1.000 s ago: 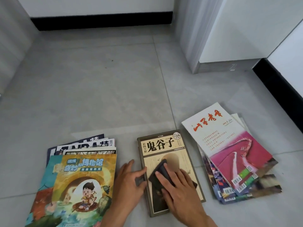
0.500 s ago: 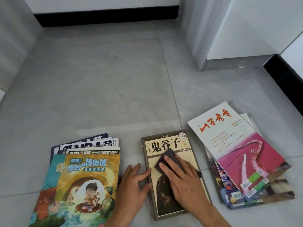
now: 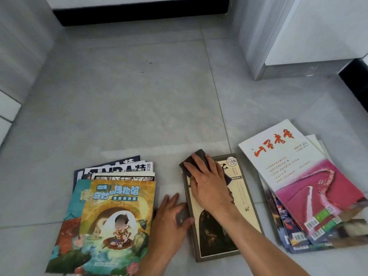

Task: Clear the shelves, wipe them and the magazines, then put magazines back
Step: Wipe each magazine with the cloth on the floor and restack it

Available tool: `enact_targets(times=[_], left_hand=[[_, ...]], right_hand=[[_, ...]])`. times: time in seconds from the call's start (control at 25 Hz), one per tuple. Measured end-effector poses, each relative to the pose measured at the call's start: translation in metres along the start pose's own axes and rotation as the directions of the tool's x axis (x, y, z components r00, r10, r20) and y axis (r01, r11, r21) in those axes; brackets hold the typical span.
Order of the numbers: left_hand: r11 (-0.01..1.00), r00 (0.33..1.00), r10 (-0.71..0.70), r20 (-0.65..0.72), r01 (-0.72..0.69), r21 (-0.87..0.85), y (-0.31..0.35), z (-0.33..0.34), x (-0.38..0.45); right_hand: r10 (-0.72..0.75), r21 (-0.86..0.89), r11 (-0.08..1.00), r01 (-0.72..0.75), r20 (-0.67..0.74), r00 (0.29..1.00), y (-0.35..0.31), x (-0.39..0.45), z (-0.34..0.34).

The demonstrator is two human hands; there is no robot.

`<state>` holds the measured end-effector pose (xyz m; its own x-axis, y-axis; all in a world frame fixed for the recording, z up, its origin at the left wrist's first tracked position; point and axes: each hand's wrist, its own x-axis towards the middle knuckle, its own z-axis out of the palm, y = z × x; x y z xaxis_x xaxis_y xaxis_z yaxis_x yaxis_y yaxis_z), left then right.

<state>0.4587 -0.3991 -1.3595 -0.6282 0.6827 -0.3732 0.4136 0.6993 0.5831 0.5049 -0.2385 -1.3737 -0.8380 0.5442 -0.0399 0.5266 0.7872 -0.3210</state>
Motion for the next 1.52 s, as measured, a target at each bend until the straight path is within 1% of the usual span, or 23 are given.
enact_targets(times=[0.04,0.08,0.2,0.28,0.36,0.44,0.52,0.6,0.68,0.76,0.84,0.96,1.04,1.08,1.16,1.24,1.32,1.4,1.48,1.52], left_hand=[[1.000,1.000,-0.001,0.017,0.001,0.010,0.000,-0.001,0.000],[1.000,1.000,0.000,0.030,-0.001,0.024,0.001,-0.002,0.000],[0.995,0.999,0.018,0.032,-0.021,0.095,0.004,-0.005,-0.001],[0.992,0.999,0.026,0.026,-0.029,0.122,0.004,-0.002,-0.002],[0.991,0.999,0.016,0.028,-0.020,0.132,0.003,0.000,-0.003],[0.993,1.000,0.005,0.025,-0.008,0.120,0.003,-0.001,-0.003],[0.994,1.000,0.005,0.013,-0.007,0.112,-0.001,-0.004,-0.002],[0.993,1.000,-0.003,-0.012,0.004,0.116,-0.003,-0.004,-0.003],[0.993,0.999,-0.016,-0.041,0.021,0.116,-0.001,-0.003,-0.003],[0.992,0.998,-0.026,-0.060,0.033,0.120,0.005,-0.001,-0.004],[0.991,0.997,-0.029,-0.066,0.037,0.129,0.007,0.001,-0.004],[0.992,0.997,0.000,-0.084,0.010,0.126,0.000,0.004,-0.006],[0.996,0.995,0.029,-0.093,-0.021,0.092,-0.007,0.007,-0.006],[0.998,0.993,0.038,-0.108,-0.032,0.060,-0.010,0.008,-0.006],[0.999,0.984,0.019,-0.175,-0.023,-0.026,-0.011,0.010,-0.006],[0.993,0.970,-0.038,-0.240,0.009,-0.122,-0.013,0.010,-0.007],[0.988,0.964,-0.046,-0.261,0.006,-0.153,-0.012,0.009,-0.009],[0.981,0.963,-0.053,-0.263,0.001,-0.192,-0.011,0.010,-0.007],[0.970,0.960,-0.083,-0.267,0.016,-0.244,-0.012,0.015,-0.010],[0.968,0.959,-0.070,-0.276,-0.002,-0.253,-0.014,0.018,-0.011]], right_hand=[[0.039,0.013,0.999,-0.039,0.008,0.999,-0.004,0.004,0.000],[0.049,0.011,0.999,-0.049,0.000,0.999,-0.008,0.000,0.000],[0.009,-0.054,0.998,-0.010,-0.007,1.000,-0.016,-0.048,0.004],[0.012,-0.072,0.997,-0.010,0.025,1.000,-0.015,-0.062,0.001],[0.031,-0.083,0.996,-0.029,0.025,0.999,-0.014,-0.037,0.003],[0.053,-0.057,0.997,-0.052,0.028,0.998,-0.020,-0.009,0.002],[0.048,-0.046,0.998,-0.047,0.013,0.999,-0.021,-0.008,0.003],[0.015,-0.067,0.998,-0.015,0.004,1.000,-0.018,-0.043,0.003],[-0.006,-0.080,0.997,0.005,-0.003,1.000,-0.018,-0.097,0.009],[0.004,-0.064,0.998,-0.001,0.056,0.998,-0.020,-0.142,0.010],[0.009,-0.074,0.997,-0.004,0.069,0.998,-0.018,-0.153,0.012],[-0.021,-0.076,0.997,0.025,0.054,0.998,-0.017,-0.114,0.005],[0.017,-0.024,1.000,-0.017,0.016,1.000,-0.021,-0.064,0.000],[0.047,0.003,0.999,-0.047,0.029,0.998,-0.023,-0.038,-0.001],[0.086,0.020,0.996,-0.087,0.048,0.995,-0.027,-0.003,-0.001],[0.070,0.020,0.997,-0.071,0.030,0.997,-0.026,0.000,0.000],[0.029,0.006,1.000,-0.030,0.018,0.999,-0.024,-0.035,0.000],[-0.010,-0.011,1.000,0.010,0.001,1.000,-0.023,-0.097,0.004],[-0.024,-0.034,0.999,0.025,0.021,0.999,-0.020,-0.158,0.013],[-0.012,-0.026,1.000,0.013,0.033,0.999,-0.021,-0.180,0.014]])
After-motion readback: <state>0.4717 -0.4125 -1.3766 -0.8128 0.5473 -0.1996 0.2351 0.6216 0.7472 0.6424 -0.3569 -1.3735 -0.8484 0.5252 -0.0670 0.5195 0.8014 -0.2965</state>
